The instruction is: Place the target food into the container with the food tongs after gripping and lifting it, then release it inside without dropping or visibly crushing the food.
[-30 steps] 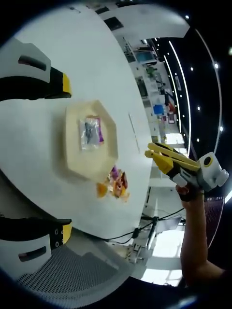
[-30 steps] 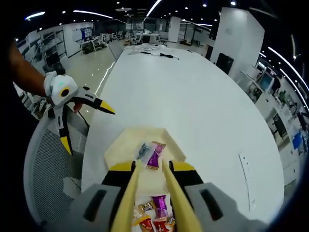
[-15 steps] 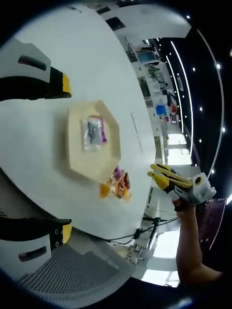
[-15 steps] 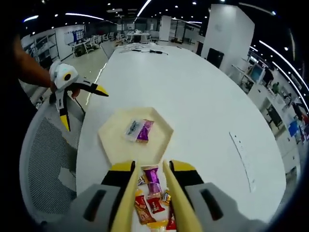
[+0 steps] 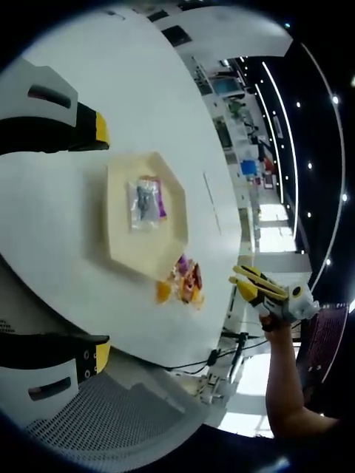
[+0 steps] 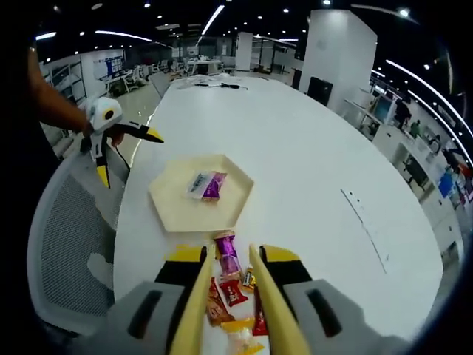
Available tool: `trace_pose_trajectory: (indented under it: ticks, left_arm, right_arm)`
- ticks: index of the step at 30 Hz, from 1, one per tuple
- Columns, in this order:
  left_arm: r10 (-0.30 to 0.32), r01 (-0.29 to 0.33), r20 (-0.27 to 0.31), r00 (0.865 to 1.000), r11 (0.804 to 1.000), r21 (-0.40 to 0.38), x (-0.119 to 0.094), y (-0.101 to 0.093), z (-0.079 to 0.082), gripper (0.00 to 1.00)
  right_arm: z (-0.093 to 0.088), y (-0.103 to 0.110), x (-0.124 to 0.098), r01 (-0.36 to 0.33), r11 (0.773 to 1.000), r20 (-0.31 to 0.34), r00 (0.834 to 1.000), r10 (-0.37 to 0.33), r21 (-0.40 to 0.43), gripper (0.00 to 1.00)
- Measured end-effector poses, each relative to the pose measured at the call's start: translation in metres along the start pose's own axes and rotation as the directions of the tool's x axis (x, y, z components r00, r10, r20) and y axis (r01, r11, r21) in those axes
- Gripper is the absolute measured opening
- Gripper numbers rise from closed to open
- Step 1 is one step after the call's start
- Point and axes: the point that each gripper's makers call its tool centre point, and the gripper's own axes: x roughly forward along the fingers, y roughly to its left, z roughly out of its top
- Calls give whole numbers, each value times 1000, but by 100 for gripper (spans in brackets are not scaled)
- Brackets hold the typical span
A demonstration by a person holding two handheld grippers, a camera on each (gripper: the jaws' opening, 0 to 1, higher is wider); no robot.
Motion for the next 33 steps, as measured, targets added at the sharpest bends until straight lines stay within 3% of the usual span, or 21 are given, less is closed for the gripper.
trace_pose_trajectory:
  ticks: [13,23,33]
  left_arm:
    - [1,-1,-11,1000,1000,3,1,1,-2,99]
    - [3,-3,-17,1000,1000,1,1,1,-4,99]
    - [6,-6,-28,1000,1000,0,1,1,-6,99]
  right_arm:
    - [-21,-6,-5,26,1000,9,1000,-26,11,28]
    - [-36,-6,9,18,1000,34,999,-18,-17,27]
    - [-68,2,32,-5,1000,3,1000,5,-14,27]
